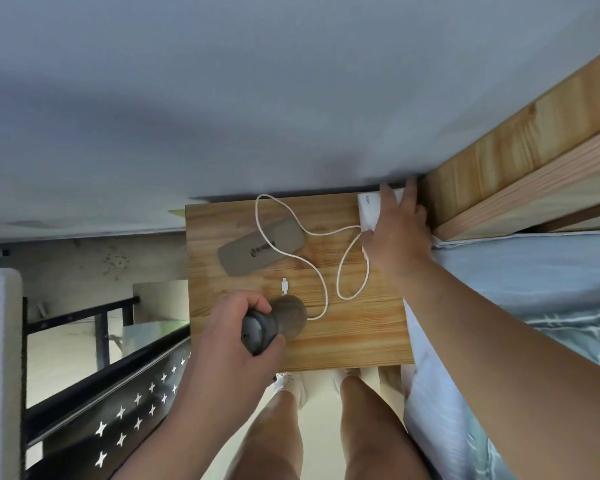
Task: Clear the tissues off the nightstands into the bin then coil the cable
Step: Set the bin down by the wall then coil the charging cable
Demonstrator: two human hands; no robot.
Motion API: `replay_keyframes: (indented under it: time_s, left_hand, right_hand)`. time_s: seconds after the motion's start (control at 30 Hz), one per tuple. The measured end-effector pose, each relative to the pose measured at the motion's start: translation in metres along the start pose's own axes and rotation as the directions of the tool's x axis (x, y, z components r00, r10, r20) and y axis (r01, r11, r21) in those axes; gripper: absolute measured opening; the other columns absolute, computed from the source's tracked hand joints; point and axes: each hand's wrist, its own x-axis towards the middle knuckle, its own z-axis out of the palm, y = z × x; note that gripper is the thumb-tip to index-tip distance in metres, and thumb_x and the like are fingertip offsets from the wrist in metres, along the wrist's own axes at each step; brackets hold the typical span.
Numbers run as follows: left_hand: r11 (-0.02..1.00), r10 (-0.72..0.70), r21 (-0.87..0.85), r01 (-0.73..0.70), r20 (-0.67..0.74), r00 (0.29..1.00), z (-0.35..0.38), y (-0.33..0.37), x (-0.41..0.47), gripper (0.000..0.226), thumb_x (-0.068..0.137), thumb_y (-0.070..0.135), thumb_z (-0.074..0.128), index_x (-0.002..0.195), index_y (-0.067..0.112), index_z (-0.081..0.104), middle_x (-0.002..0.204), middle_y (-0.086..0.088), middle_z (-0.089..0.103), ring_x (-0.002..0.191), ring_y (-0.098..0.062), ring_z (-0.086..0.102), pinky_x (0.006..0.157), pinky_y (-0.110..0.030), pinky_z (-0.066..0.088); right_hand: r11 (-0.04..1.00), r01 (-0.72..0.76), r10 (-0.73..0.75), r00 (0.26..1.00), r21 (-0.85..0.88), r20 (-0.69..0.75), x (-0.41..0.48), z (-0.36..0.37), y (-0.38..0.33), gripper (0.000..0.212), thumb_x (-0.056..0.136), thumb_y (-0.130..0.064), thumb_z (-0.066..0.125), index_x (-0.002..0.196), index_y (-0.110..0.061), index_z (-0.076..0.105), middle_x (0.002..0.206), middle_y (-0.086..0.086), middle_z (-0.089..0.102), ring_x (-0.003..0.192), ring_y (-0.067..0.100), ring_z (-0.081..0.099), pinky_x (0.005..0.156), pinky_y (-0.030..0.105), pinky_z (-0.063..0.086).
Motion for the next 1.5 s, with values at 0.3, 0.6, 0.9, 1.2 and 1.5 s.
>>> replay_keyframes:
  time_s: [0.3, 0.6, 0.9, 1.2, 1.5]
  left_hand:
    - [1.000, -0.003, -0.027, 0.003, 0.006, 1.000, 0.007, -0.001, 0.004, 0.048, 0.083, 0.010, 0.085, 0.096, 0.048, 0.057, 0.102, 0.016, 0.065, 0.082, 0.000, 0.063, 0.058, -0.008, 0.049]
    - [0.995, 0.059, -0.074, -0.066, -0.091, 0.994, -0.016, 0.044, 0.020, 0.039, 0.081, 0.022, 0.080, 0.101, 0.047, 0.058, 0.112, 0.029, 0.065, 0.082, -0.008, 0.074, 0.062, -0.030, 0.064]
    - [0.952, 0.279, -0.109, -0.287, -0.082, 0.957, 0.018, 0.101, 0.090, 0.037, 0.087, 0.010, 0.079, 0.104, 0.035, 0.056, 0.082, 0.001, 0.056, 0.068, 0.009, 0.058, 0.058, -0.003, 0.047]
    - [0.956, 0.295, -0.014, -0.294, 0.039, 0.955, 0.059, 0.106, 0.138, 0.035, 0.088, 0.021, 0.082, 0.107, 0.035, 0.056, 0.103, 0.006, 0.061, 0.085, -0.002, 0.062, 0.053, -0.001, 0.045]
    - [0.969, 0.218, 0.087, -0.233, 0.159, 0.963, 0.083, 0.104, 0.157, 0.041, 0.082, 0.038, 0.090, 0.108, 0.040, 0.058, 0.114, 0.010, 0.062, 0.093, -0.004, 0.063, 0.060, -0.020, 0.054]
  right_hand:
    - [0.994, 0.085, -0.081, 0.995, 0.073, -0.052, -0.007, 0.015, 0.003, 0.082, 0.097, -0.025, 0.065, 0.164, -0.007, 0.022, 0.171, 0.026, 0.014, 0.157, 0.044, 0.015, 0.128, 0.053, 0.018]
    - [0.882, 0.038, -0.080, 0.994, 0.470, 0.069, -0.085, 0.033, 0.000, 0.050, 0.101, -0.060, 0.042, 0.116, -0.018, 0.065, 0.087, -0.006, 0.070, 0.081, 0.015, 0.067, 0.064, 0.031, 0.052]
    - [0.917, 0.188, -0.279, 0.932, 0.353, 0.229, -0.104, 0.062, -0.001, 0.029, 0.109, -0.037, 0.040, 0.085, -0.025, 0.049, 0.065, -0.012, 0.048, 0.058, 0.011, 0.050, 0.052, 0.028, 0.031]
    - [0.891, 0.186, -0.373, 0.818, 0.413, 0.437, -0.159, 0.082, -0.008, 0.032, 0.107, -0.042, 0.038, 0.082, -0.024, 0.045, 0.071, -0.007, 0.048, 0.070, 0.021, 0.050, 0.065, 0.032, 0.033]
    - [0.886, 0.016, -0.269, 0.833, 0.464, 0.484, -0.173, 0.076, -0.006, 0.036, 0.106, -0.041, 0.038, 0.081, -0.019, 0.052, 0.070, -0.003, 0.055, 0.066, 0.019, 0.052, 0.060, 0.033, 0.034]
